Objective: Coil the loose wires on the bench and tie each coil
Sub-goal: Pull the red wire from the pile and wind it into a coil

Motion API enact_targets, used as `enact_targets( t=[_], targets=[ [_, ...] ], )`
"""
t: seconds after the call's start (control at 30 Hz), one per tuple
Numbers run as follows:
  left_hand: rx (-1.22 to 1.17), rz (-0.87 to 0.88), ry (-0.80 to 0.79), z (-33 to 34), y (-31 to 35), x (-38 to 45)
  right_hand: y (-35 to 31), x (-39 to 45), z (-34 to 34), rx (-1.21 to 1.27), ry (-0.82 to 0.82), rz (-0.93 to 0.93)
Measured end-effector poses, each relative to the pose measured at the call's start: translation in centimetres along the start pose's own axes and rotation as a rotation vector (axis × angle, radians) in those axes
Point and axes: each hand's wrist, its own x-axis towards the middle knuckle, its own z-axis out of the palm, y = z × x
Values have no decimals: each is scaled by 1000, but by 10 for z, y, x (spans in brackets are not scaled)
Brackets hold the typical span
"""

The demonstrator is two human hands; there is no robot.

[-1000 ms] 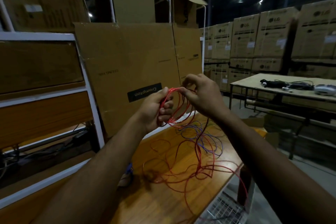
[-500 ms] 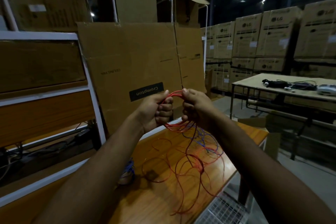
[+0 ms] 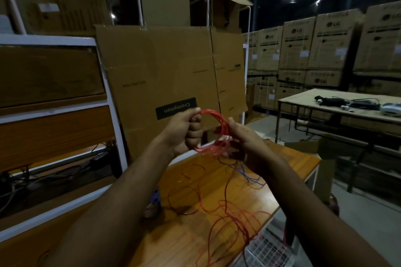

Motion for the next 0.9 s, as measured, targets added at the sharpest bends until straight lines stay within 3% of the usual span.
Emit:
enact_targets(
  t=[0.2,0.3,0.37,0.43,0.5,0.67,0.77,0.9],
  targets=[
    [-60,79,62,-10,27,3,62,-19,-24,83,-258,113],
    [-59,121,86,-13,36,1,83,-28,-25,102,-204,120],
    [-41,131,104,-13,36,1,90,-28,-20,61,-59,79],
    [-25,136,122,-10,30,2,86,-26,-11,-86,152,10],
    [-22,135,131,-7,24,3,72,-28,0,-393,285,-76],
    [57,112,130,-3,8,6,24,-46,35,-1268,153,-328],
    [70,95,112,-1,2,5,-2,-52,44,-1358,69,-585],
    [92,73,87,2,-4,0,-35,-46,40,-1272,-114,-628]
  ],
)
